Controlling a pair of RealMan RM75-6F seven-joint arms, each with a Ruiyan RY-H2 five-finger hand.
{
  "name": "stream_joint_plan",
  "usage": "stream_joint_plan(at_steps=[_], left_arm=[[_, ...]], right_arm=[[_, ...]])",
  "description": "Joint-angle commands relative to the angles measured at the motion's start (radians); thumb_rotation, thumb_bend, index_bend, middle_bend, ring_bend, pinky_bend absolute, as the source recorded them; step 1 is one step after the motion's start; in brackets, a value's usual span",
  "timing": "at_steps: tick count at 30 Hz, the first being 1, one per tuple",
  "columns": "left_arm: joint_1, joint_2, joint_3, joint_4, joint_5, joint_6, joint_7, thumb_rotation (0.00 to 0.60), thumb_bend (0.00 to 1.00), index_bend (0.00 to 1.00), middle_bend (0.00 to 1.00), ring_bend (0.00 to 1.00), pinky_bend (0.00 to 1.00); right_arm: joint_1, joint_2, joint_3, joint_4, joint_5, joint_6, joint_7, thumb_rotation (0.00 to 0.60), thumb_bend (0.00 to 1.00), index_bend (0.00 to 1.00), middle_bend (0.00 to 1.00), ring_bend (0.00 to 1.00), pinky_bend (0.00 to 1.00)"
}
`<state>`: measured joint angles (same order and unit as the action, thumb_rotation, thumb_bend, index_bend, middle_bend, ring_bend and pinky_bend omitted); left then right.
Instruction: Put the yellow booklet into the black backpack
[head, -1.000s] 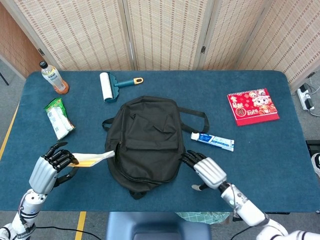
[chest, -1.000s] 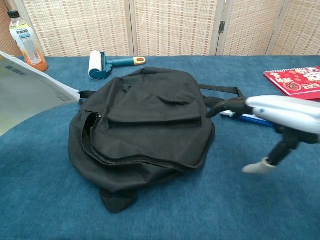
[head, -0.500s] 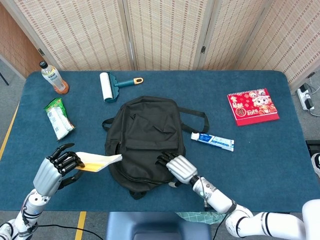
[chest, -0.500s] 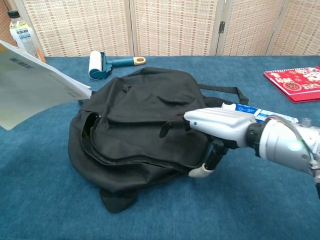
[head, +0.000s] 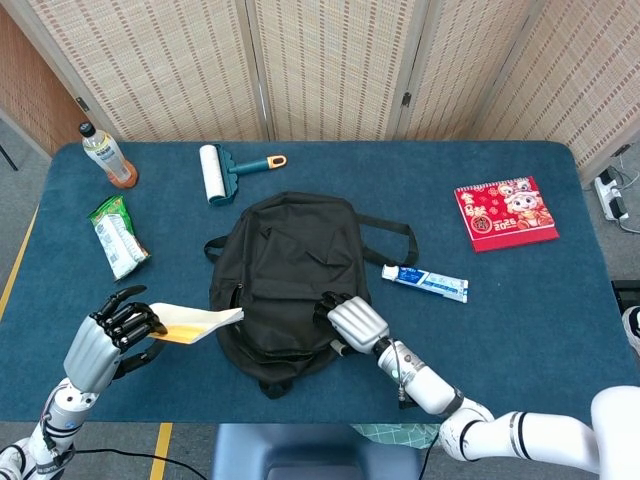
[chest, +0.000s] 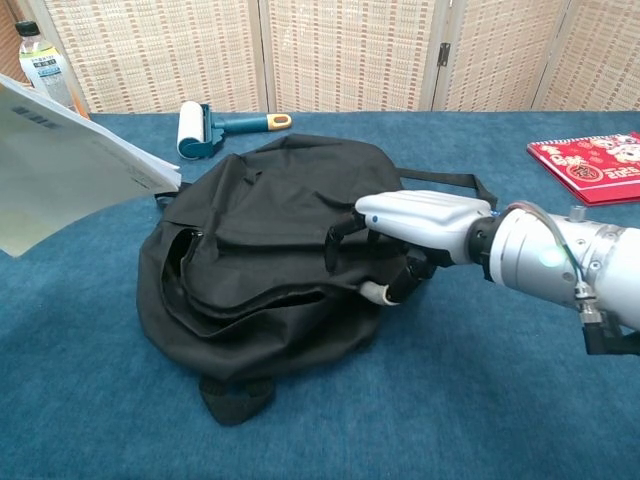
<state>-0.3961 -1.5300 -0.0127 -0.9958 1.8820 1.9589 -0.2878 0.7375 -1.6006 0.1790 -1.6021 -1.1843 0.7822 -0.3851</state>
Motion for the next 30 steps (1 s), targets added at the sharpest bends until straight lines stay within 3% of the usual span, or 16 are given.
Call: stream_joint_plan(at_steps=[1, 3, 5, 20, 25, 30], left_arm=[[-0.001, 0.004, 0.000, -0.003, 0.002, 0.001, -0.002, 0.600, 0.54, 0.76, 0.65, 0.51, 0.31], [-0.001, 0.007, 0.000, -0.006, 0.003, 0.002, -0.006, 0.600, 0.54, 0.76, 0.65, 0.51, 0.31], [0.000, 0.010, 0.002, -0.008, 0.002, 0.001, -0.010, 0.600, 0.54, 0.76, 0.65, 0.51, 0.31], [-0.001, 0.002, 0.001, -0.011, 0.014, 0.009, -0.012, 0.600, 0.54, 0.76, 0.65, 0.51, 0.31], [-0.015, -0.008, 0.002, 0.008, 0.035, 0.021, -0.026, 0.600, 0.54, 0.76, 0.66, 0.52, 0.33], [-0.040, -0.025, 0.005, 0.036, 0.084, 0.058, -0.032, 0.600, 0.54, 0.76, 0.67, 0.54, 0.35]], right_arm=[[0.018, -0.005, -0.001, -0.004, 0.025, 0.002, -0.020, 0.600, 0.64, 0.60, 0.37, 0.20, 0.28], [0.027, -0.003, 0.000, -0.009, 0.042, 0.000, -0.024, 0.600, 0.68, 0.70, 0.41, 0.23, 0.30], [0.036, 0.004, 0.002, -0.019, 0.060, -0.008, -0.021, 0.600, 0.71, 0.72, 0.43, 0.24, 0.30], [0.085, 0.056, -0.002, -0.046, 0.138, -0.017, 0.006, 0.600, 0.76, 0.69, 0.44, 0.24, 0.31], [0.121, 0.041, 0.070, -0.055, 0.224, -0.012, 0.050, 0.600, 0.76, 0.72, 0.44, 0.27, 0.34], [0.184, 0.011, 0.167, -0.057, 0.407, 0.025, 0.064, 0.600, 0.78, 0.74, 0.45, 0.31, 0.37]])
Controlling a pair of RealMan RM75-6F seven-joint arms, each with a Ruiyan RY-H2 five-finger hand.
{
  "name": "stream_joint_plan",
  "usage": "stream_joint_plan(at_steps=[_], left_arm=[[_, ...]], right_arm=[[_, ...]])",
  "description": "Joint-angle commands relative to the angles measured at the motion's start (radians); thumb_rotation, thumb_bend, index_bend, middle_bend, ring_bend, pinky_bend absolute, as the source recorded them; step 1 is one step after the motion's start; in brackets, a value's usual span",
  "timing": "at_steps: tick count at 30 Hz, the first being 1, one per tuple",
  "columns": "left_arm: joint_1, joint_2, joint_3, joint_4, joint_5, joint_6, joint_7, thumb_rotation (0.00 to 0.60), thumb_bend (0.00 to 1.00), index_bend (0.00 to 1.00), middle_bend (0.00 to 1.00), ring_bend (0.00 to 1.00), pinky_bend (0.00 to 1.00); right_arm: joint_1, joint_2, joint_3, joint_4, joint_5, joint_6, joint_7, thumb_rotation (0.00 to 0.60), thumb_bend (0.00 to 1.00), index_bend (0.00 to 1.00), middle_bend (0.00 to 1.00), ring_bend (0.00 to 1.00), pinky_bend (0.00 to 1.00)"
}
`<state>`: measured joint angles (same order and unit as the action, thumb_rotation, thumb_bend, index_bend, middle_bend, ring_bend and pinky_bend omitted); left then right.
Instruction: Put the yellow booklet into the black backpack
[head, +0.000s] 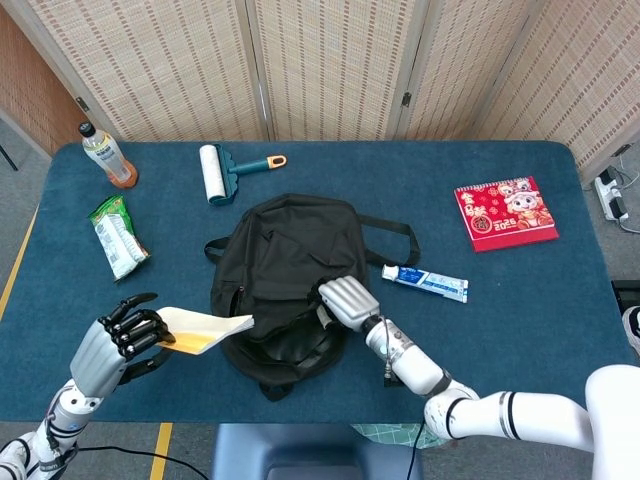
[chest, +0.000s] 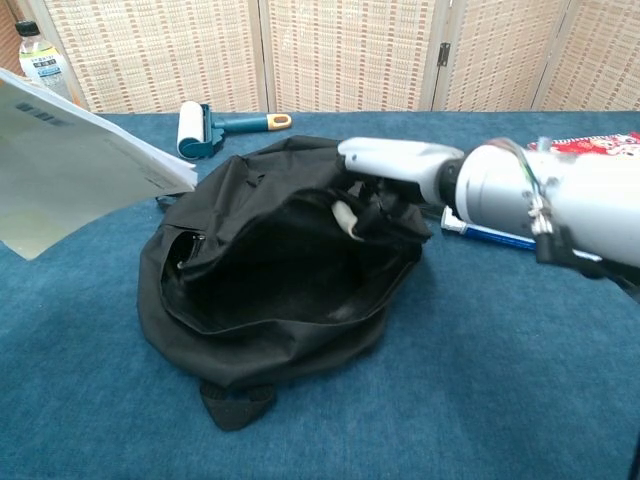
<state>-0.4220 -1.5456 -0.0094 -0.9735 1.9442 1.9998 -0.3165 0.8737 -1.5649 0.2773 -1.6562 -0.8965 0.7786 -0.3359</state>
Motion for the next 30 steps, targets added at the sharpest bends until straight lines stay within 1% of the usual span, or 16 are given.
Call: stream_joint_plan(at_steps=[1, 4, 8, 11, 14, 18, 23, 26, 30], left_arm=[[-0.020, -0.013, 0.003, 0.017, 0.032, 0.021, -0.003, 0.600, 0.54, 0.76, 0.68, 0.54, 0.36], [-0.042, -0.026, 0.010, 0.025, 0.073, 0.042, -0.001, 0.600, 0.54, 0.76, 0.69, 0.55, 0.38], [-0.076, -0.044, 0.013, 0.032, 0.120, 0.056, 0.019, 0.600, 0.54, 0.77, 0.70, 0.56, 0.40], [-0.109, -0.054, 0.010, 0.028, 0.153, 0.055, 0.038, 0.600, 0.54, 0.77, 0.70, 0.57, 0.40], [-0.142, -0.064, 0.006, 0.024, 0.184, 0.049, 0.066, 0.600, 0.54, 0.77, 0.71, 0.57, 0.41], [-0.196, -0.102, -0.011, 0.053, 0.214, 0.030, 0.112, 0.600, 0.54, 0.77, 0.71, 0.58, 0.42], [-0.257, -0.175, -0.033, 0.139, 0.203, -0.013, 0.130, 0.600, 0.54, 0.77, 0.73, 0.60, 0.43], [-0.280, -0.221, -0.034, 0.203, 0.184, -0.030, 0.116, 0.600, 0.54, 0.78, 0.75, 0.62, 0.49], [-0.295, -0.268, -0.021, 0.282, 0.173, -0.031, 0.110, 0.600, 0.54, 0.79, 0.77, 0.65, 0.56]], right_arm=[[0.060, -0.032, 0.083, -0.002, 0.152, 0.040, 0.014, 0.600, 0.79, 0.75, 0.45, 0.32, 0.38], [0.103, -0.054, 0.120, -0.001, 0.251, 0.078, 0.000, 0.600, 0.80, 0.75, 0.46, 0.33, 0.39], [0.139, -0.081, 0.156, 0.003, 0.321, 0.111, 0.011, 0.600, 0.82, 0.75, 0.46, 0.34, 0.41], [0.158, -0.096, 0.180, 0.010, 0.353, 0.121, 0.031, 0.600, 0.82, 0.75, 0.46, 0.34, 0.41], [0.171, -0.111, 0.196, 0.020, 0.366, 0.133, 0.050, 0.600, 0.82, 0.75, 0.46, 0.35, 0.41], [0.179, -0.114, 0.219, 0.014, 0.382, 0.122, 0.094, 0.600, 0.82, 0.75, 0.46, 0.35, 0.41], [0.181, -0.115, 0.231, 0.004, 0.376, 0.115, 0.140, 0.600, 0.81, 0.75, 0.45, 0.35, 0.41], [0.183, -0.107, 0.233, -0.002, 0.370, 0.105, 0.156, 0.600, 0.82, 0.75, 0.45, 0.35, 0.41], [0.190, -0.101, 0.236, -0.012, 0.367, 0.103, 0.173, 0.600, 0.82, 0.74, 0.45, 0.35, 0.41]])
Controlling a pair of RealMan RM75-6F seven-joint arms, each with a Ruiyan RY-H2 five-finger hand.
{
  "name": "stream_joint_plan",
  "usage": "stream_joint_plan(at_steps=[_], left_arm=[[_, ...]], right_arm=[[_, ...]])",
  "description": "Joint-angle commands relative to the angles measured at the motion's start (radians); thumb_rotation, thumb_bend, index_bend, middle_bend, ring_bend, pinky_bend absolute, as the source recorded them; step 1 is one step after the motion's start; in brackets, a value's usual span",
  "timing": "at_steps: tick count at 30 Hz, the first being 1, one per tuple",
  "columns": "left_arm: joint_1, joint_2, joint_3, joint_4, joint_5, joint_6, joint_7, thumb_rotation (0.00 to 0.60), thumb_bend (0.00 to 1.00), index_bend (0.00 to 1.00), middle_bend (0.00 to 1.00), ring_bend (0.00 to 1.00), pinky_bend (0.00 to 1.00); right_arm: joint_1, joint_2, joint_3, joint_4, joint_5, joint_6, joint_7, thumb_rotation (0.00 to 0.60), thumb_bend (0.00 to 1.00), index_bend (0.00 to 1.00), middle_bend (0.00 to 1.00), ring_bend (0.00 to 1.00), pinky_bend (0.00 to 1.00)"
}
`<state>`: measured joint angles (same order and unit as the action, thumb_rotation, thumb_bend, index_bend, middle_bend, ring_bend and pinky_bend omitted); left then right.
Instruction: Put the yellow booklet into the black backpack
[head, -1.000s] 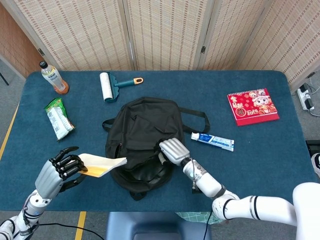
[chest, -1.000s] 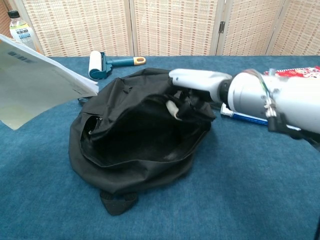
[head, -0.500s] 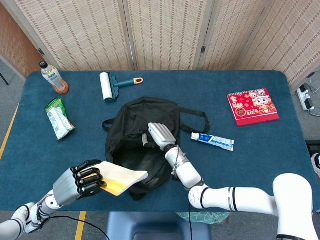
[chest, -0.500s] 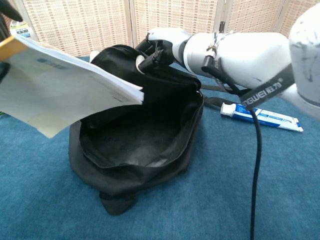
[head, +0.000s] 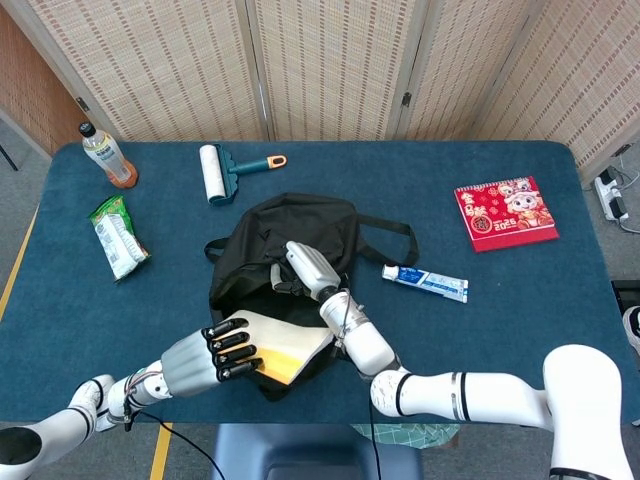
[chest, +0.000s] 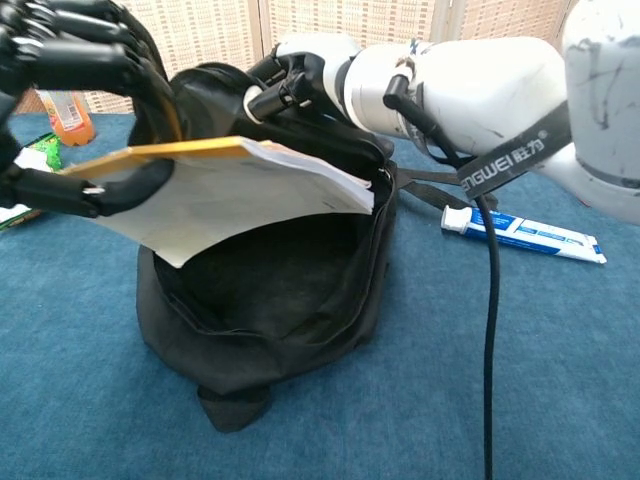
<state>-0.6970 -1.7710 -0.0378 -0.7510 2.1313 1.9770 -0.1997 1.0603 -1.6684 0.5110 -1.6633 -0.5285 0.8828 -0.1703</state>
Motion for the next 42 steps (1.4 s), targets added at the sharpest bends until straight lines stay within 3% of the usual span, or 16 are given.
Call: stream_joint_plan(at_steps=[1, 12, 19, 24, 42], left_arm=[[-0.022, -0.051, 0.012, 0.076, -0.016, -0.008, -0.007, 0.600, 0.54, 0.79, 0.77, 0.65, 0.57], [-0.044, -0.141, 0.058, 0.266, -0.049, -0.033, 0.036, 0.600, 0.54, 0.80, 0.78, 0.67, 0.61], [-0.074, -0.193, 0.074, 0.362, -0.065, 0.007, 0.073, 0.600, 0.52, 0.80, 0.78, 0.68, 0.62], [-0.084, -0.224, 0.108, 0.418, -0.076, -0.038, 0.090, 0.600, 0.51, 0.80, 0.78, 0.68, 0.62], [-0.066, -0.265, 0.153, 0.447, -0.179, -0.229, 0.171, 0.600, 0.51, 0.80, 0.78, 0.68, 0.61]], right_arm=[[0.005, 0.003, 0.003, -0.007, -0.003, -0.001, 0.011, 0.600, 0.81, 0.74, 0.45, 0.35, 0.41], [0.014, 0.011, -0.002, -0.034, -0.011, 0.000, 0.053, 0.600, 0.81, 0.74, 0.45, 0.35, 0.41], [0.010, 0.026, -0.006, -0.048, -0.009, -0.008, 0.082, 0.600, 0.82, 0.74, 0.45, 0.36, 0.41], [0.003, 0.040, -0.011, -0.059, -0.018, -0.015, 0.104, 0.600, 0.81, 0.74, 0.45, 0.36, 0.41], [-0.009, 0.088, -0.041, -0.135, -0.040, -0.009, 0.133, 0.600, 0.81, 0.74, 0.45, 0.36, 0.41]])
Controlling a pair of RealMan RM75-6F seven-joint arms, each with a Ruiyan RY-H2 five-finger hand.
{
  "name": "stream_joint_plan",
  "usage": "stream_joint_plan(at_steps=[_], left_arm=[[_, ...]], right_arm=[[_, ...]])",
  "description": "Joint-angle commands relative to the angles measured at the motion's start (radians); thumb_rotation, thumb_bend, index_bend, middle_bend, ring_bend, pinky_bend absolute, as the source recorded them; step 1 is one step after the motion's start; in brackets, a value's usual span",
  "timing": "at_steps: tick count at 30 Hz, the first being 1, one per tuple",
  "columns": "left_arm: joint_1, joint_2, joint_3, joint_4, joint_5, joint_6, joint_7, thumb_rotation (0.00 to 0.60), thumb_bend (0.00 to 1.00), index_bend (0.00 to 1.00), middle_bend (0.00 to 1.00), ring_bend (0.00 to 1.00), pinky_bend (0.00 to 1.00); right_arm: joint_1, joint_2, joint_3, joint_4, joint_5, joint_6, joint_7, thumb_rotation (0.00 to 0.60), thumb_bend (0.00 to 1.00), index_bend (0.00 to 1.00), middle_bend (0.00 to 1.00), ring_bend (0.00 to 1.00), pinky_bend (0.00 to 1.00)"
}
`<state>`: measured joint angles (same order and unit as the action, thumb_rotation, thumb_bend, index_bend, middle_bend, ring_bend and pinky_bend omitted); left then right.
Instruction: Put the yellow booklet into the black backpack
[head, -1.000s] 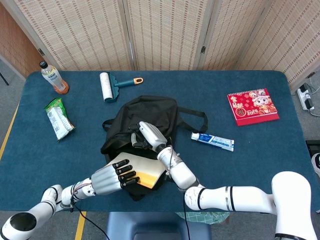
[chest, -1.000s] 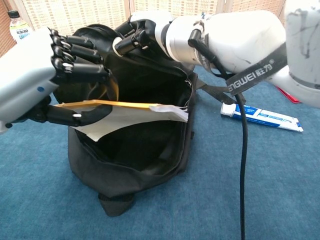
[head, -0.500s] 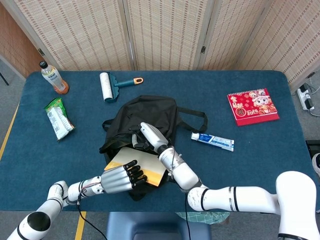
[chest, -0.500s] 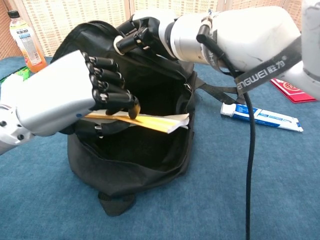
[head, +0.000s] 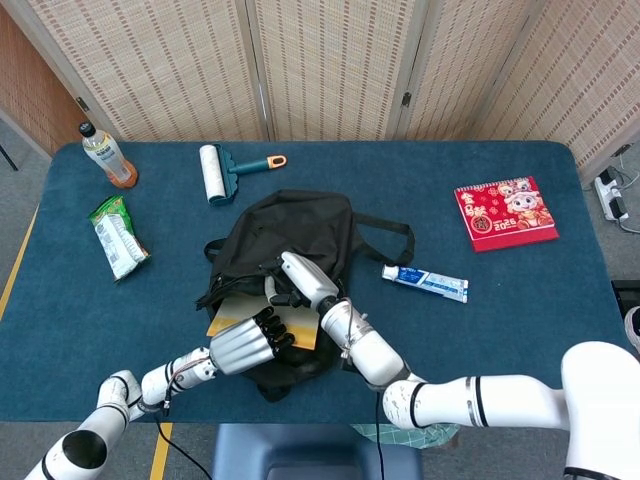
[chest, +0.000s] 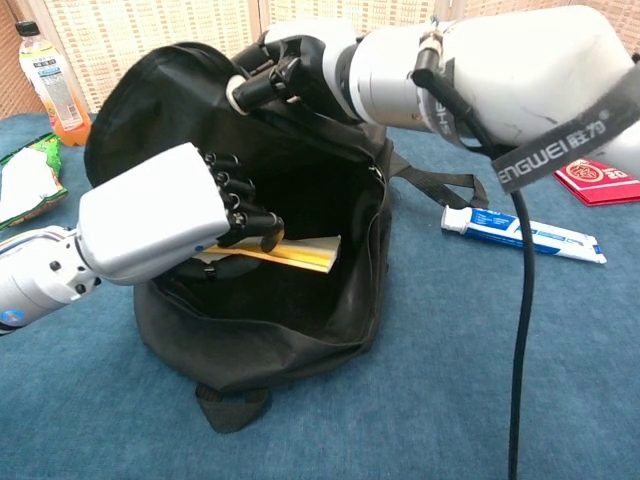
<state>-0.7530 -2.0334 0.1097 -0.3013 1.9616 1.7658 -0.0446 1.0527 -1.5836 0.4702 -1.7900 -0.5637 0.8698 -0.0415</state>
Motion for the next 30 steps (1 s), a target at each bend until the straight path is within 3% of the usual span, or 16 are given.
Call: stream_joint_plan(at_steps=[1, 15, 30], left_arm=[[-0.014, -0.004, 0.005, -0.004, -0.014, -0.027, 0.020, 0.600, 0.51, 0.80, 0.78, 0.68, 0.61], [-0.066, -0.037, 0.034, -0.022, -0.046, -0.183, 0.072, 0.600, 0.51, 0.80, 0.78, 0.68, 0.61], [-0.157, -0.037, 0.014, -0.005, -0.096, -0.300, 0.104, 0.600, 0.49, 0.80, 0.78, 0.68, 0.60]], right_arm=[[-0.002, 0.005, -0.001, -0.014, -0.009, 0.007, 0.004, 0.600, 0.82, 0.74, 0.45, 0.36, 0.41], [0.005, 0.002, -0.006, -0.059, -0.031, 0.037, 0.015, 0.600, 0.82, 0.74, 0.45, 0.36, 0.41], [0.014, -0.002, -0.016, -0.078, -0.030, 0.036, 0.027, 0.600, 0.82, 0.73, 0.45, 0.36, 0.41]])
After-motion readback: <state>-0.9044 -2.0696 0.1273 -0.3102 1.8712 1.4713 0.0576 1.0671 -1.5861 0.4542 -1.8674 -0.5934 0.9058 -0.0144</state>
